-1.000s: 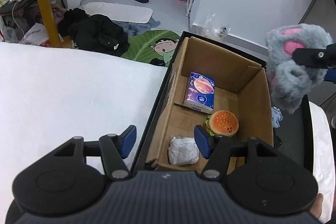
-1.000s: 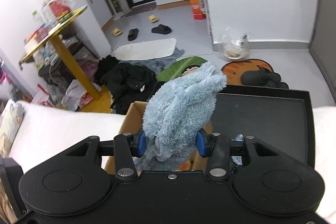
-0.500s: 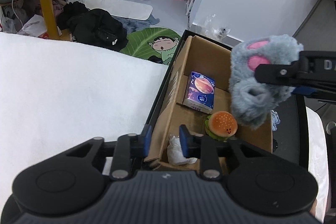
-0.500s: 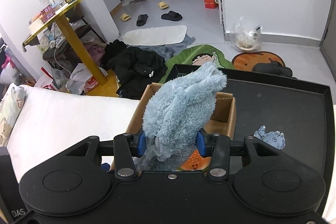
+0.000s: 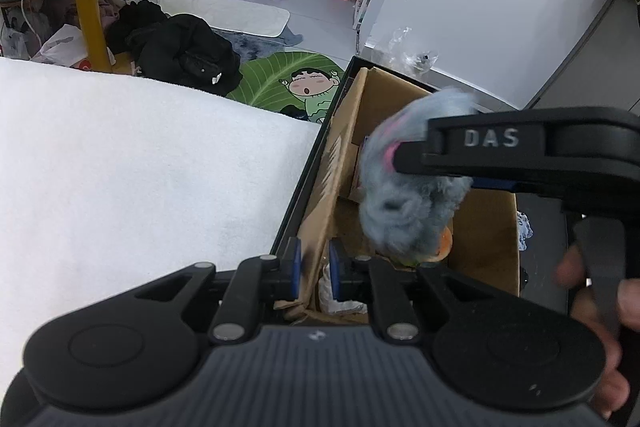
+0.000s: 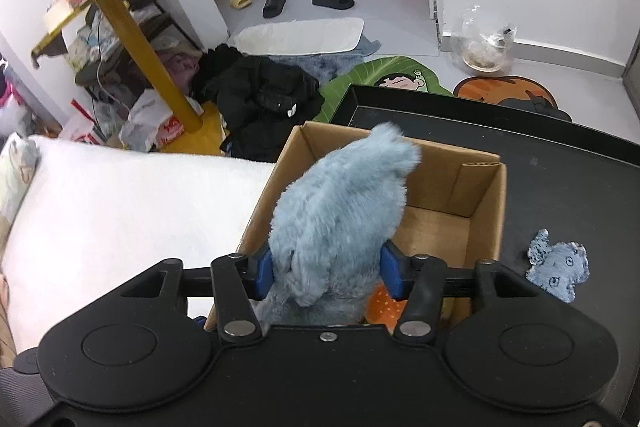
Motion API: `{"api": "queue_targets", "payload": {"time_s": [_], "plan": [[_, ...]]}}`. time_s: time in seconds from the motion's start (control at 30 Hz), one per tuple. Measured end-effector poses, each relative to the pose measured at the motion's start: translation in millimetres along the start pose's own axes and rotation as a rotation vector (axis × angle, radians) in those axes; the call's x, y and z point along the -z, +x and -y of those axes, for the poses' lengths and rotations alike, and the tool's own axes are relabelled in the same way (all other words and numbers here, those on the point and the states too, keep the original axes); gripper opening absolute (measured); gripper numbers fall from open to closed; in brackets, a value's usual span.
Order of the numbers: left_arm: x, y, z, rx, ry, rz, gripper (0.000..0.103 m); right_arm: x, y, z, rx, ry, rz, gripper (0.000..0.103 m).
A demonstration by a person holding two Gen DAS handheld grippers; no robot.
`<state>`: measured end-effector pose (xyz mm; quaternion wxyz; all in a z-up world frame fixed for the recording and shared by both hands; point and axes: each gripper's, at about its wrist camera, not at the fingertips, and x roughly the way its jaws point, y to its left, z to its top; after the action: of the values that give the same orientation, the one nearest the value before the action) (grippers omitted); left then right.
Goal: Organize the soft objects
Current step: 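Carry the grey fluffy plush with the right gripper and release it into the box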
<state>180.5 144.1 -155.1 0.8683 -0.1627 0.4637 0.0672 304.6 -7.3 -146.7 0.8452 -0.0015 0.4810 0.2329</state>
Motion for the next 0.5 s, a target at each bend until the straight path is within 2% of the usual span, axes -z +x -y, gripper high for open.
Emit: {"api": "queue_targets", "payload": {"time_s": [0.23,0.5], "plan": [[-1,3,0,-0.003,-0.001,-0.004,0.013,0,-4,3,-0.075,0.039,-0.004,0.060],[0,2,-2,-0.012,-0.005,0.004,0.014,0,-25,24,-0.078,0.067,0.022,0.060]]}}
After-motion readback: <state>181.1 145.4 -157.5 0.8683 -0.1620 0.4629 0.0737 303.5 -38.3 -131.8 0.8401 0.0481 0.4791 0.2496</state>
